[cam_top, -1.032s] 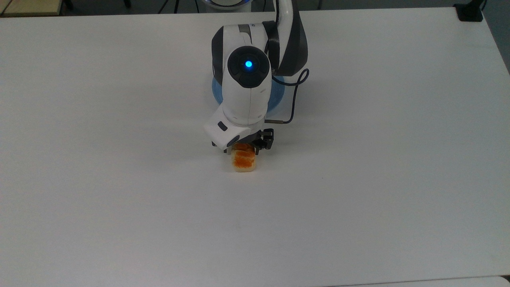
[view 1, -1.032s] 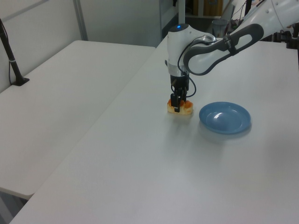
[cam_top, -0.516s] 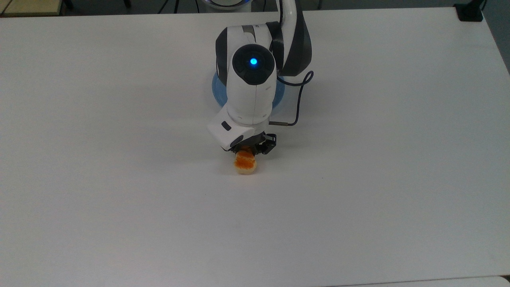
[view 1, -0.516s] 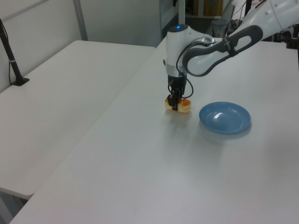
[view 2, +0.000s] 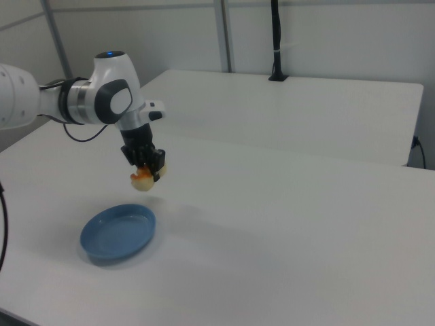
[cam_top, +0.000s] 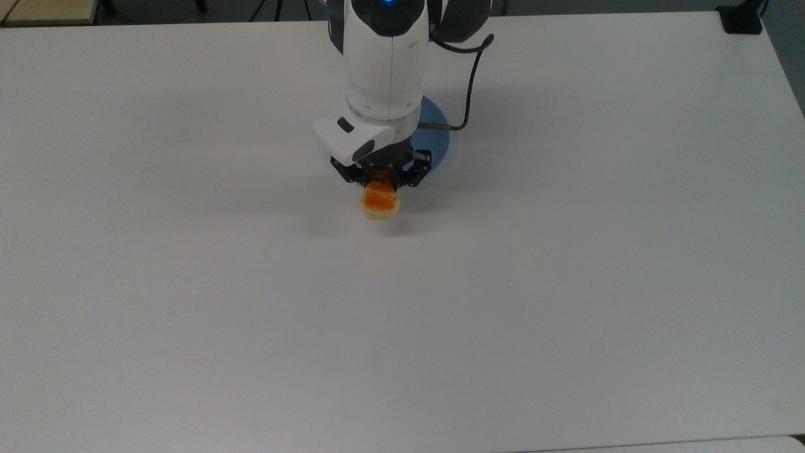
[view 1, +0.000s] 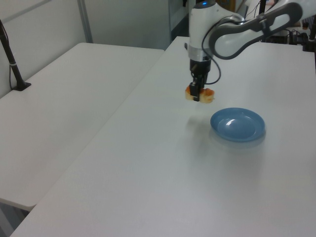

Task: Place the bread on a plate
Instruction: 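Lift the bread roll and carry it over the blue plate, lowering it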

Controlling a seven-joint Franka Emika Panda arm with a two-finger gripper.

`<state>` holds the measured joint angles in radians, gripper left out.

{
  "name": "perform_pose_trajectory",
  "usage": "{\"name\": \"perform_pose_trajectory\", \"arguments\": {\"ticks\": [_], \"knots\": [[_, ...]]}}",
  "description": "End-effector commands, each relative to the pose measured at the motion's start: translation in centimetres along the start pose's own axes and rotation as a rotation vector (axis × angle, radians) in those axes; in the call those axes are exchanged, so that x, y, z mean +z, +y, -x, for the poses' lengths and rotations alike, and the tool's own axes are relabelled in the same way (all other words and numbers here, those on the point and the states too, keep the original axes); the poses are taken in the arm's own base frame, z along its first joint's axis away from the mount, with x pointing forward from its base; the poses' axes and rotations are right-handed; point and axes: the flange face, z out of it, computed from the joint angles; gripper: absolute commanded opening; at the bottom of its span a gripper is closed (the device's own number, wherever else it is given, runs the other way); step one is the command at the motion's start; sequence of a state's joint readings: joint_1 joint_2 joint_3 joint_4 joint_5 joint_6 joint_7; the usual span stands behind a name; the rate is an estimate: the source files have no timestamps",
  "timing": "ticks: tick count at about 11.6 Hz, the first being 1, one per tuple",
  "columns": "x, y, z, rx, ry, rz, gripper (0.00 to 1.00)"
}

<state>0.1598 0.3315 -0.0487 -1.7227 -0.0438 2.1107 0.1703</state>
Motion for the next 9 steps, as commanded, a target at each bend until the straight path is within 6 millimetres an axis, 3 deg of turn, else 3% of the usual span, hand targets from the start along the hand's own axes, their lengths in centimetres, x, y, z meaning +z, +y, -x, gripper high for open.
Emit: {"name": "perform_pose_trajectory", "arguments": {"ticks": [1, 4, 6, 7, 9], "knots": [[-1.1, 1.0, 7.7, -0.08, -0.059, -0.018, 0.37], [-0.9, 1.6, 13.6, -0.147, -0.091, -0.024, 0.37], [2.4, 0.6, 16.6, -0.182, -0.123, -0.015, 0.37], [3.5, -0.4, 17.0, -0.191, -0.088, -0.02, 0.37], [3.5, -0.5, 16.4, -0.133, -0.039, -0.025, 0.37]]}}
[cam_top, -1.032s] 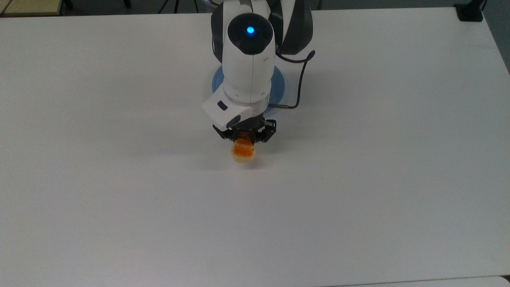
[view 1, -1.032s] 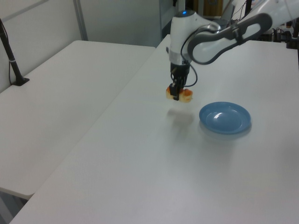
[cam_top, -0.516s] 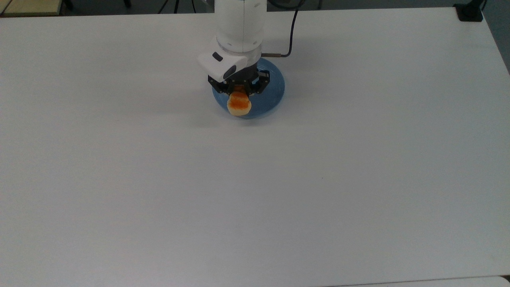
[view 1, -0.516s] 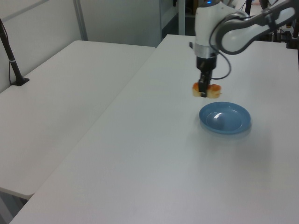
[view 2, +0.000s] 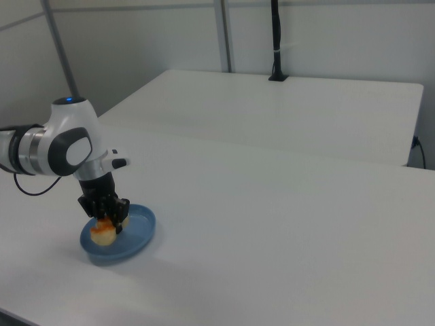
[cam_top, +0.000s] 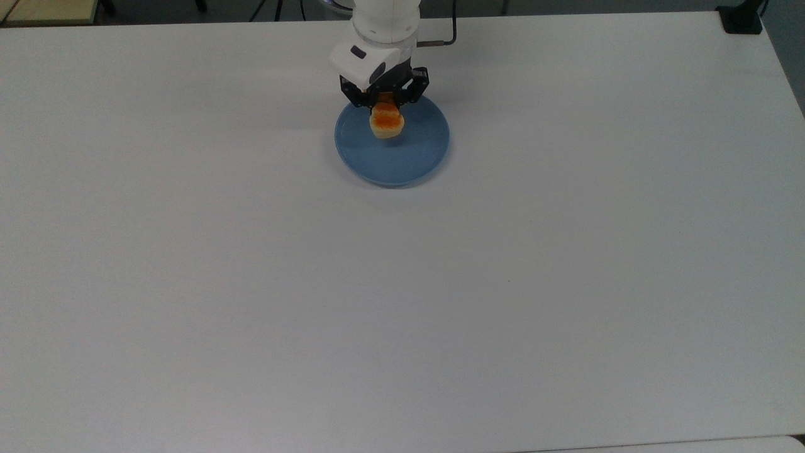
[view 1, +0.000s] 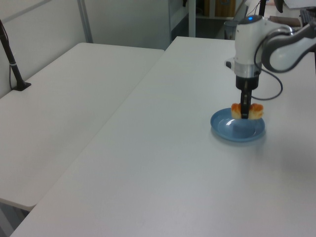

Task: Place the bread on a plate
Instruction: 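Lift the bread roll and carry it over the blue plate, lowering it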

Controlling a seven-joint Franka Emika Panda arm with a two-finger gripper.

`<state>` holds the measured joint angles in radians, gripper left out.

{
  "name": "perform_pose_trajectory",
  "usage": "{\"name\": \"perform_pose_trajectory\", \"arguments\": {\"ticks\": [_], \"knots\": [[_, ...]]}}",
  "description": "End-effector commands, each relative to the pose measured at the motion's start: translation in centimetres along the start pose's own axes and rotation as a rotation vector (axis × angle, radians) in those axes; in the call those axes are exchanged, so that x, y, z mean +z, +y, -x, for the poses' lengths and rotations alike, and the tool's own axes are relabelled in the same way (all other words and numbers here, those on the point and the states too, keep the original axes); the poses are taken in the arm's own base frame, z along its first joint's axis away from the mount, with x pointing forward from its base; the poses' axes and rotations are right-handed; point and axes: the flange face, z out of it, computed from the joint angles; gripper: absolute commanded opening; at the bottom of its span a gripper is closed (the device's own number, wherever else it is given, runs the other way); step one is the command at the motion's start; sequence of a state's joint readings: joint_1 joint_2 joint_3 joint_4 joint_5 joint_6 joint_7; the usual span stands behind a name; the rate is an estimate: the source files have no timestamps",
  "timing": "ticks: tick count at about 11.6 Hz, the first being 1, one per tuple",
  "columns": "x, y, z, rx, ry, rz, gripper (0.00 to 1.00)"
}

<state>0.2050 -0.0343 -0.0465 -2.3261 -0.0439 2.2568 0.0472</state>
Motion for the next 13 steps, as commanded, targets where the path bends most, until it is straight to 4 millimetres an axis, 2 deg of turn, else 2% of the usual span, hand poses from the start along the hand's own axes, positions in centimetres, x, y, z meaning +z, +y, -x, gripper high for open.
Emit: {"name": "perform_pose_trajectory", "arguments": {"ticks": [1, 3, 6, 8, 9, 10, 11, 12, 13], "knots": [[-0.1, -0.5, 0.3, 0.087, 0.053, -0.01, 0.37], [1.0, -0.6, 0.0, 0.145, 0.039, -0.009, 0.37], [2.6, -0.8, -2.5, 0.187, 0.05, 0.001, 0.41], [2.5, -0.7, -3.2, 0.18, 0.057, 0.009, 0.44], [2.5, -0.7, -3.2, 0.179, 0.056, 0.011, 0.59], [2.4, -0.7, -3.2, 0.181, 0.056, 0.011, 0.65], [2.2, -0.6, -3.1, 0.18, 0.055, 0.011, 0.77], [1.7, -0.5, -3.1, 0.182, 0.061, 0.01, 0.98], [1.1, -0.5, -3.4, 0.182, 0.059, 0.011, 1.0]]}}
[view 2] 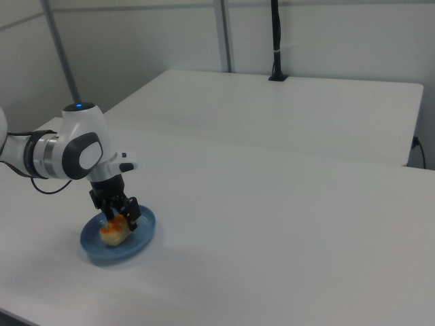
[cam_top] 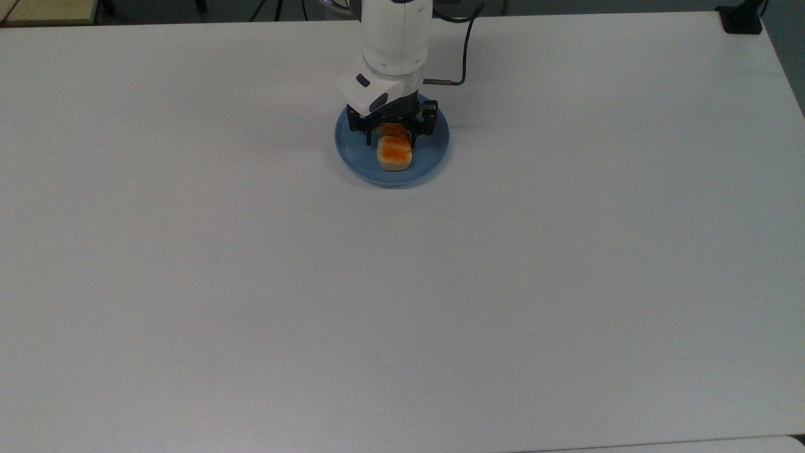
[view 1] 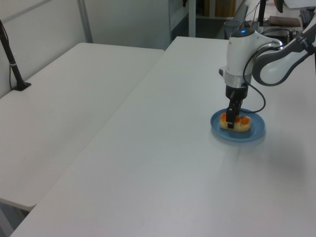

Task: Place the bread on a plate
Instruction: 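Open the gripper to release the bread roll onto the plate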

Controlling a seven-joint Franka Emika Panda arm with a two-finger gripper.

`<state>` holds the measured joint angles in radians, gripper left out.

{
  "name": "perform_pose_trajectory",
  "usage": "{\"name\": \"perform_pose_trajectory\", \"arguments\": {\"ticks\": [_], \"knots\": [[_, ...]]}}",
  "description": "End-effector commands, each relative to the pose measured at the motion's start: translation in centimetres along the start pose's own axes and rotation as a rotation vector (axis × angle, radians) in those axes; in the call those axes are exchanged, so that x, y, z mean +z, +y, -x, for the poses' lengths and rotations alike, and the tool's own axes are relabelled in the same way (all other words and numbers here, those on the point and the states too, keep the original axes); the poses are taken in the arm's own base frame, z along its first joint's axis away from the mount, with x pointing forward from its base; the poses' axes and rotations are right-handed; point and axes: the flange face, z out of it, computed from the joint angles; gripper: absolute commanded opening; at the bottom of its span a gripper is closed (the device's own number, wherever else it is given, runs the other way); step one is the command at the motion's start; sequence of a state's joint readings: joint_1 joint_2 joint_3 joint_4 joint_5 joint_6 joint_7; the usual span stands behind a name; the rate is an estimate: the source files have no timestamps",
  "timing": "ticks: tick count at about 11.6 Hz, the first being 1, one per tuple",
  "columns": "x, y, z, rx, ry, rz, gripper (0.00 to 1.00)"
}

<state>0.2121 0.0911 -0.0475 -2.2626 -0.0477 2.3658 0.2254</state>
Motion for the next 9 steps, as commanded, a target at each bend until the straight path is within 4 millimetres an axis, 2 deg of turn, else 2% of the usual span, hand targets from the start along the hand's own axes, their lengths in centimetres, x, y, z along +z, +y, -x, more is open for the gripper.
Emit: {"name": "perform_pose_trajectory", "arguments": {"ticks": [1, 4, 5, 7, 9], "knots": [[-3.0, 0.0, -1.0, 0.02, -0.001, 0.015, 1.0], [-9.8, 0.5, -3.7, 0.023, -0.036, 0.031, 1.0], [-11.5, 0.4, -4.3, 0.025, -0.014, 0.027, 1.0], [-17.1, 0.9, -5.2, 0.031, 0.034, 0.019, 1.0], [-22.4, 1.7, -5.2, 0.006, 0.014, 0.026, 1.0]]}}
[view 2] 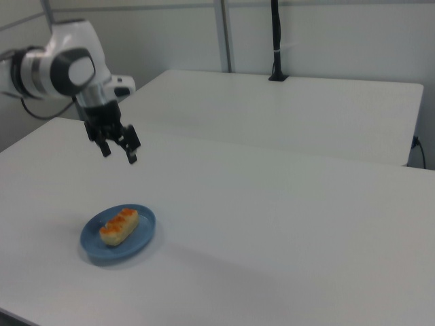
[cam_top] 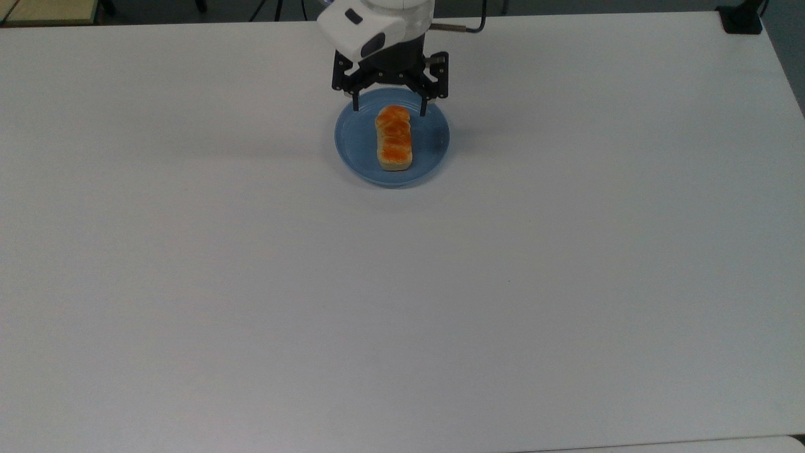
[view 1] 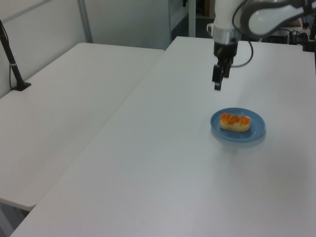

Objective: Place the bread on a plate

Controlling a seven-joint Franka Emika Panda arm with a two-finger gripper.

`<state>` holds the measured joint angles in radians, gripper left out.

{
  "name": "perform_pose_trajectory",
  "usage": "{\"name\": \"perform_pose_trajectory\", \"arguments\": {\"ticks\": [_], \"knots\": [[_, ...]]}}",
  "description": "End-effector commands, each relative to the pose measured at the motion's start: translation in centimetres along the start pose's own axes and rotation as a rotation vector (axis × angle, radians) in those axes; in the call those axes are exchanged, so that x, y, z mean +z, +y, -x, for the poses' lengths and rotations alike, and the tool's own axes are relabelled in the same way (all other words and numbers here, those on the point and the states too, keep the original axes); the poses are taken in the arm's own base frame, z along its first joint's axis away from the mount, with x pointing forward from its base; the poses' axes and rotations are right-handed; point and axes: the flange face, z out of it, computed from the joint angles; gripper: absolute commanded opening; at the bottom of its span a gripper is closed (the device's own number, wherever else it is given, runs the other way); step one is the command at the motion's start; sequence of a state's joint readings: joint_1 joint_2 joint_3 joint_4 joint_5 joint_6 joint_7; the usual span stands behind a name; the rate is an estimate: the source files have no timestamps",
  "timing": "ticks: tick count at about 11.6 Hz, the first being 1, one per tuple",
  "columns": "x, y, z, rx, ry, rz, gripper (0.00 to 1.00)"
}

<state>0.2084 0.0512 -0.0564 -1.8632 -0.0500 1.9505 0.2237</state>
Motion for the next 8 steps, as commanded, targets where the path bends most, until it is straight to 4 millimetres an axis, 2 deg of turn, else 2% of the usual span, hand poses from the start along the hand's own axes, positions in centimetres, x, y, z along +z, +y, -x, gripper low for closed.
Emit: {"name": "perform_pose_trajectory", "arguments": {"ticks": [1, 3, 4, 5, 7, 8], "knots": [[-7.6, 1.4, -0.1, -0.018, -0.018, 0.019, 1.0], [-10.6, 2.0, 0.3, -0.013, -0.037, 0.024, 1.0], [-10.9, 2.6, 0.6, -0.004, -0.067, 0.023, 1.0], [-12.0, 3.4, 1.1, 0.0, -0.054, 0.014, 1.0], [-12.6, 5.2, 1.0, 0.013, -0.044, 0.011, 1.0], [-12.9, 5.3, 1.1, 0.013, -0.039, 0.01, 1.0]]}}
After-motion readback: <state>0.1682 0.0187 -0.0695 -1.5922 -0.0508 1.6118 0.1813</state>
